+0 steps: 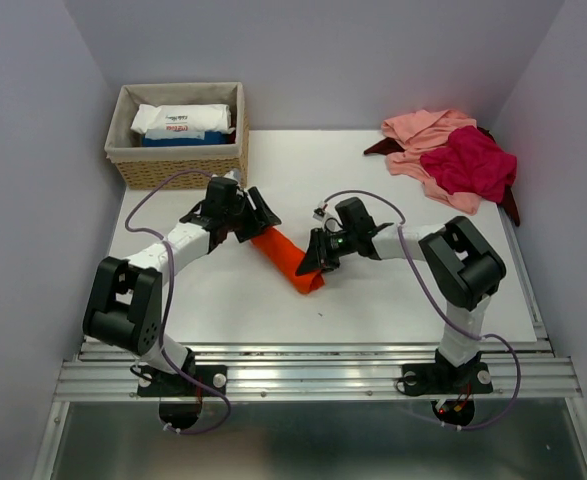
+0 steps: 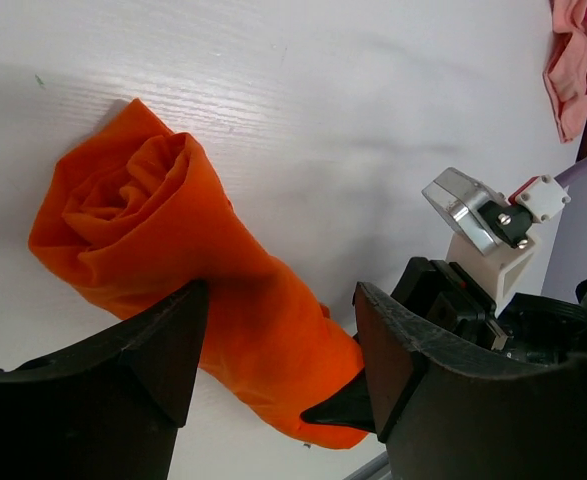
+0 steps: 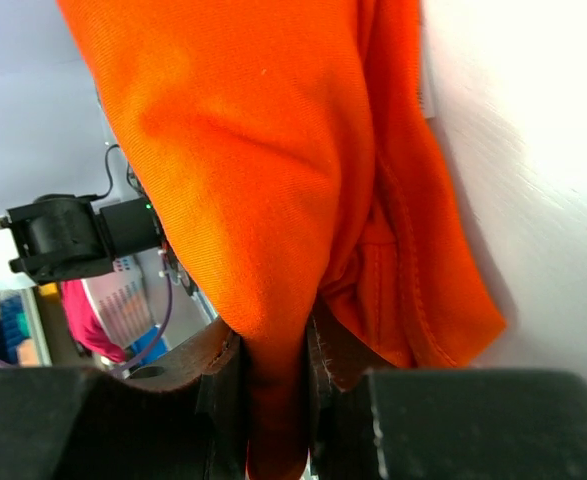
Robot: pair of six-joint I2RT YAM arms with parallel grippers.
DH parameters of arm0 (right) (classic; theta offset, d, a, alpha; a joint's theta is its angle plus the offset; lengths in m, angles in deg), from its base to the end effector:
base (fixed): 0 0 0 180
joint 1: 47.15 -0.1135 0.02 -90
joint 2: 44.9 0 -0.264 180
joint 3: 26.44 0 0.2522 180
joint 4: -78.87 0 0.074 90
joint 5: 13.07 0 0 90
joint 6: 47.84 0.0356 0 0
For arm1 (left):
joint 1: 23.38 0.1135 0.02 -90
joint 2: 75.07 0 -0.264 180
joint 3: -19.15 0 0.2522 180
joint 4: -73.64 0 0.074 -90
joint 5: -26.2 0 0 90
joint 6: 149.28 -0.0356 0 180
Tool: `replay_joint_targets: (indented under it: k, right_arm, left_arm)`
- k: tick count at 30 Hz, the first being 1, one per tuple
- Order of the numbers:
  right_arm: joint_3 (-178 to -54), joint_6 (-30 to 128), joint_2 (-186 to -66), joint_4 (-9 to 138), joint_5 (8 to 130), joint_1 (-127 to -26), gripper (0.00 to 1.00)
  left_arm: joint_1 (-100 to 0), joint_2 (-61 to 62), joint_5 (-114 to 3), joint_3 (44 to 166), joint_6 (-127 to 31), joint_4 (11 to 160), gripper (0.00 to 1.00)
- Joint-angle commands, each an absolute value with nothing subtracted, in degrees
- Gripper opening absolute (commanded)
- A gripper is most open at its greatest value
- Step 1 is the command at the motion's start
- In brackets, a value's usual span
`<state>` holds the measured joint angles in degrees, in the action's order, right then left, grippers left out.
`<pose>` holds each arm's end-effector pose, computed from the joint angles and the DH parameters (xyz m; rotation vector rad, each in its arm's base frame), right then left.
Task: Roll the t-shirts
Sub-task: Roll the T-shirt to the center of the board.
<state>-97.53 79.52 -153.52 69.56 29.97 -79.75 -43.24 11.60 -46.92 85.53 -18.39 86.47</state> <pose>0.2990 0.2221 0.1383 -0.3352 2.5917 1.5007 0.3085 -0.1224 0.2306 -0.2341 2.2578 -0.9093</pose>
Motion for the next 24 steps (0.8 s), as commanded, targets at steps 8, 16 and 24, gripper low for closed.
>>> replay_joint_targets:
  k: [8,16,24]
  right_arm:
    - [-95.2,82.5,-155.6,73.5,26.6,-77.6,0.01]
    - [-94.5,82.8,-155.6,73.5,27.8,-77.0,0.01]
    - [-93.0,82.5,-153.7,73.2,30.1,-76.5,0.09]
  left_arm:
    - [-43.9,10.8,-46.2,87.6,-19.9,80.3,0.7]
    - [-44.0,18.0,-46.0,89.9,-21.0,77.8,0.7]
    - [-44.0,25.2,-44.6,92.1,-21.1,75.2,0.68]
